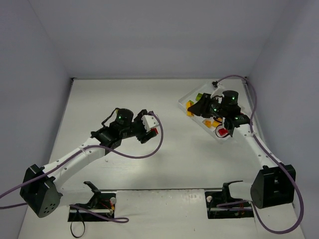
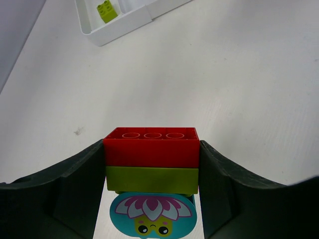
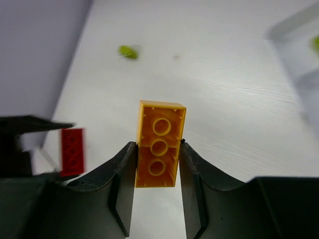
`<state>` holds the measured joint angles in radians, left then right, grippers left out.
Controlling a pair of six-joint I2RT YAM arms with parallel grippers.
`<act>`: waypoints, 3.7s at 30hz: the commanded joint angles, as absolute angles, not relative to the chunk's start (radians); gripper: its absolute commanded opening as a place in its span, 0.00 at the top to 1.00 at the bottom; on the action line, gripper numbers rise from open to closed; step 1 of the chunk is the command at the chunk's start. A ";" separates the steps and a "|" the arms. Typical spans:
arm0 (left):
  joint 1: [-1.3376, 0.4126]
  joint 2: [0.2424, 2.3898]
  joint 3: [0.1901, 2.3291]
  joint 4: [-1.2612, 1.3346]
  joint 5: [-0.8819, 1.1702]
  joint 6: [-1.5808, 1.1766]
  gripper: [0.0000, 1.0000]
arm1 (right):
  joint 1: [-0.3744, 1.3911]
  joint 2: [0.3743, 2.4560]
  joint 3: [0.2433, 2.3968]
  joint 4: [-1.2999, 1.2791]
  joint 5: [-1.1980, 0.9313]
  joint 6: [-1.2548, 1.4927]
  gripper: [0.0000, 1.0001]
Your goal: Sort the legos into containers by color
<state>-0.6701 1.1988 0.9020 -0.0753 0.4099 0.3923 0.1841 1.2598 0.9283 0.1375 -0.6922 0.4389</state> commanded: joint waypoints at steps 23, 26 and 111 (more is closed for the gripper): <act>-0.666 1.177 0.948 -0.017 0.396 0.348 1.00 | -0.219 1.815 1.345 0.052 0.057 0.367 1.00; -0.666 1.177 0.950 -0.017 0.405 0.345 1.00 | -0.225 1.882 1.381 0.048 0.089 0.354 0.99; -0.669 1.091 0.902 0.002 0.387 0.411 0.37 | 0.597 1.335 0.965 0.388 -0.707 0.600 1.00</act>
